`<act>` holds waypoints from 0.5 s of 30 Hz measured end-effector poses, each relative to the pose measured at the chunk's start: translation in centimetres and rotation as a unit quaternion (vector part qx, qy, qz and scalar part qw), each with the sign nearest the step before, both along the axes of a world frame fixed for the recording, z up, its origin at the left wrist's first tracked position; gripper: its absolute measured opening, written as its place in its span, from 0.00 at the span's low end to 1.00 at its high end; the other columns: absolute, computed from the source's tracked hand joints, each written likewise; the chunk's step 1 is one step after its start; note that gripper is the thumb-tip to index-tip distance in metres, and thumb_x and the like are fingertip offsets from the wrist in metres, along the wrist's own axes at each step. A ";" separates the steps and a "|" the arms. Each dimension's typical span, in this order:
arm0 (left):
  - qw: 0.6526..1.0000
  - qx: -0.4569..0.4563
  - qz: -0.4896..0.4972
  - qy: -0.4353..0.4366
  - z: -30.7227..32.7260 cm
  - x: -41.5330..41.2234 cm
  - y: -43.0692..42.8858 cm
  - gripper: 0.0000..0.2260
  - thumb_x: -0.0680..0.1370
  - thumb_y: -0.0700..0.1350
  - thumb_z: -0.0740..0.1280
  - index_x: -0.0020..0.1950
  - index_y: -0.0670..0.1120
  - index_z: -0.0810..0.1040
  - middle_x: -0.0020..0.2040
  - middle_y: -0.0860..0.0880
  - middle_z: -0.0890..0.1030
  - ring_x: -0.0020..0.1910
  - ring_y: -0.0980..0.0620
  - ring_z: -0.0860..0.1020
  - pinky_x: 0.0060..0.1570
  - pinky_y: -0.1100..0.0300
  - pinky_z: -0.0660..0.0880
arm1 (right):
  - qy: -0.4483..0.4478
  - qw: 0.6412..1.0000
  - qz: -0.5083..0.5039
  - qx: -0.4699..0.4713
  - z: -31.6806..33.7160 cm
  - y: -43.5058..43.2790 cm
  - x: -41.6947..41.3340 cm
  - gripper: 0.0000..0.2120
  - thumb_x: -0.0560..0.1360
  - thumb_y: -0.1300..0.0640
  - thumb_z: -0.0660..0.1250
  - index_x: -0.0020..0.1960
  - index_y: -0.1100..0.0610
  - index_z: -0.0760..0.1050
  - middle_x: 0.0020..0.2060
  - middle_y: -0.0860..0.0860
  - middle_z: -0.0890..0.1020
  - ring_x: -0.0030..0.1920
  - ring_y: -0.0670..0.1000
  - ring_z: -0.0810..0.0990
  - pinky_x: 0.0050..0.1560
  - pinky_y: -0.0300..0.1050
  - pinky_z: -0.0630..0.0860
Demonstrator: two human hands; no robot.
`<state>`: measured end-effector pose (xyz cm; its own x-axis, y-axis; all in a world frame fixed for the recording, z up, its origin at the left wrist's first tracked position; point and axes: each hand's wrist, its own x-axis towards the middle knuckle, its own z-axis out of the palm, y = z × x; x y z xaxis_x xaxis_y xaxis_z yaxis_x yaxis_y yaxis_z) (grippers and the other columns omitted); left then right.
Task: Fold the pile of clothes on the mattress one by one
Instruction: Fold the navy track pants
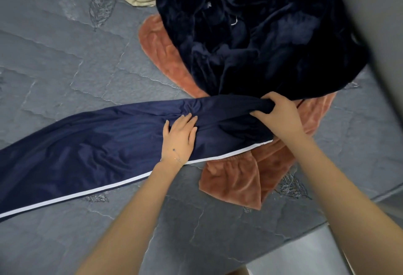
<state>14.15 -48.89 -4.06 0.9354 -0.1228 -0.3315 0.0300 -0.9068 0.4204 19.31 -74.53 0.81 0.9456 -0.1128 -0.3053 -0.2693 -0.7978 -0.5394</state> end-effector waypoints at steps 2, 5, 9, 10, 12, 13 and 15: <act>0.997 0.051 -0.041 0.043 -0.1 -0.1 0.1 0.21 0.84 0.51 0.49 0.77 0.52 0.57 0.78 0.54 0.57 0.77 0.54 0.51 0.74 0.45 0.41 | 0.016 0.998 -0.042 0.040 0.1 0.0 -0.8 0.14 0.68 0.53 0.76 0.50 0.55 0.76 0.43 0.46 0.79 0.48 0.50 0.77 0.47 0.42 0.71; 0.988 0.102 -0.085 0.073 -0.1 0.4 0.5 0.23 0.84 0.55 0.46 0.79 0.54 0.48 0.79 0.54 0.49 0.78 0.53 0.43 0.72 0.43 0.35 | 0.014 0.992 -0.085 0.092 0.8 0.8 -1.2 0.14 0.67 0.49 0.76 0.43 0.52 0.73 0.37 0.43 0.77 0.41 0.45 0.75 0.40 0.35 0.70; 0.985 0.128 -0.072 0.095 0.5 2.3 2.2 0.24 0.83 0.56 0.45 0.79 0.54 0.47 0.79 0.53 0.48 0.78 0.51 0.41 0.72 0.42 0.36 | 0.056 0.965 -0.125 0.223 3.2 3.9 -0.2 0.13 0.68 0.50 0.77 0.39 0.52 0.72 0.35 0.47 0.78 0.36 0.45 0.77 0.37 0.38 0.73; 0.990 0.099 -0.045 0.087 0.8 2.8 2.4 0.23 0.83 0.56 0.46 0.79 0.54 0.50 0.79 0.52 0.50 0.78 0.50 0.43 0.73 0.42 0.38 | 0.069 0.956 -0.140 0.249 3.8 4.5 0.1 0.13 0.69 0.50 0.76 0.39 0.53 0.73 0.35 0.47 0.79 0.35 0.44 0.79 0.35 0.38 0.75; 0.999 -0.015 0.038 0.034 1.9 3.4 2.8 0.22 0.83 0.55 0.50 0.76 0.51 0.61 0.77 0.49 0.60 0.77 0.49 0.54 0.75 0.44 0.48 | 0.092 0.934 -0.169 0.301 4.8 6.0 0.8 0.11 0.70 0.52 0.76 0.42 0.55 0.76 0.35 0.47 0.81 0.32 0.42 0.80 0.32 0.35 0.75; 0.992 -0.095 0.082 0.005 2.7 3.3 3.4 0.19 0.83 0.53 0.53 0.72 0.50 0.68 0.72 0.48 0.68 0.73 0.49 0.63 0.73 0.45 0.57 | 0.108 0.920 -0.180 0.331 5.2 7.3 1.0 0.10 0.71 0.53 0.75 0.43 0.56 0.77 0.35 0.48 0.82 0.32 0.42 0.81 0.32 0.35 0.76; 0.953 -0.249 0.169 -0.013 4.9 2.7 4.5 0.11 0.82 0.52 0.57 0.58 0.50 0.76 0.56 0.51 0.79 0.57 0.53 0.76 0.61 0.50 0.72 | 0.141 0.889 -0.198 0.388 5.8 10.5 1.2 0.08 0.73 0.54 0.73 0.45 0.58 0.77 0.37 0.50 0.83 0.34 0.46 0.82 0.34 0.37 0.78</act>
